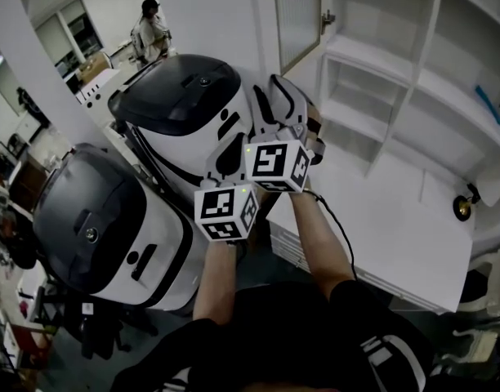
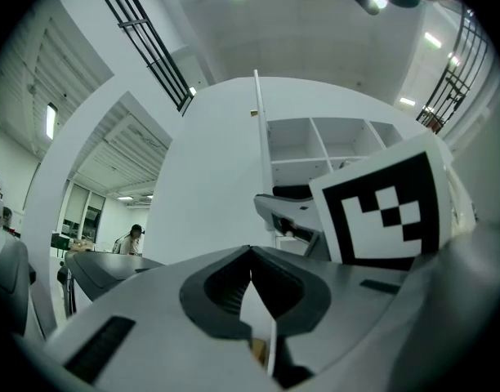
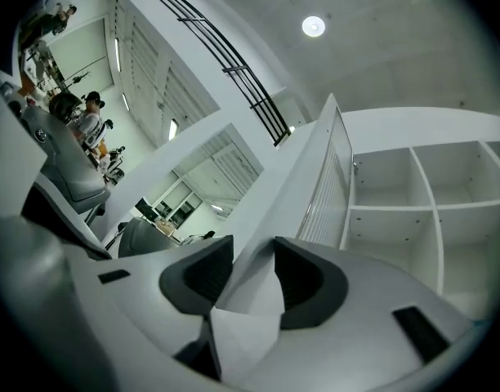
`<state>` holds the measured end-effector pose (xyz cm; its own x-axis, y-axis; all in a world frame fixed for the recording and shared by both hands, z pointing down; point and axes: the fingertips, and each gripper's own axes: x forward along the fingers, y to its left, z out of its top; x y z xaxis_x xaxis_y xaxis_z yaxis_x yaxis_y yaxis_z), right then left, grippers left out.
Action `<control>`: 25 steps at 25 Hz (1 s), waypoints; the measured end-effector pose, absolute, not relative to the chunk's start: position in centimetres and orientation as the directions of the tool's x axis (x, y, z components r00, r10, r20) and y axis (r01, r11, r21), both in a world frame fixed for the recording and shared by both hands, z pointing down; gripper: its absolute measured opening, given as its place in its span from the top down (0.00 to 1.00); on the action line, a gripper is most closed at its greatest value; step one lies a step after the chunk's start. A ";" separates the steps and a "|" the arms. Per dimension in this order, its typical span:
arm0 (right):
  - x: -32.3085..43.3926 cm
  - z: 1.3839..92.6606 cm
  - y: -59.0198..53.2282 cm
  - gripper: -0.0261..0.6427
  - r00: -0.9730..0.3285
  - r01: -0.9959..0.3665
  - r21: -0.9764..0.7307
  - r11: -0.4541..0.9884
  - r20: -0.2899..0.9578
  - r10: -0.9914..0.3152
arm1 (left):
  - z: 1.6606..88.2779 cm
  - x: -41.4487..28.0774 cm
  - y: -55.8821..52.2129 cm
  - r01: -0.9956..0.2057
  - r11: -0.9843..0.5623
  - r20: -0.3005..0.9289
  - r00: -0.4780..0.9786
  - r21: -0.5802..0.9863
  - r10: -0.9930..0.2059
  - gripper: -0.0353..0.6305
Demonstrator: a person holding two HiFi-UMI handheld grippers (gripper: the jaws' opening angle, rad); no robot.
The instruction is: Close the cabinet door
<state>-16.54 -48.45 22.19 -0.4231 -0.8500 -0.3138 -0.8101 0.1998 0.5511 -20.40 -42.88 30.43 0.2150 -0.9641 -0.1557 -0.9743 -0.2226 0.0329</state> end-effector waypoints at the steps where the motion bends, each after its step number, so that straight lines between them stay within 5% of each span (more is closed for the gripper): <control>1: -16.5 22.2 -48.4 0.73 -0.423 -0.809 0.554 0.197 -0.316 -0.849 | 30.3 -20.3 -42.9 -0.974 -0.223 -0.158 0.215 0.035 -0.964 0.93; 25: -12.0 21.9 -46.1 0.80 -0.419 -0.865 0.421 0.272 -0.307 -0.855 | 24.7 -17.5 -43.0 -0.947 -0.313 -0.274 0.320 -0.068 -0.907 0.93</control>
<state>-11.97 -46.13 21.89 -0.4186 -0.8548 -0.3068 -0.8651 0.2724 0.4213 -17.46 -43.02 24.72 0.3195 -0.9070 -0.2744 -0.9473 -0.3132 -0.0678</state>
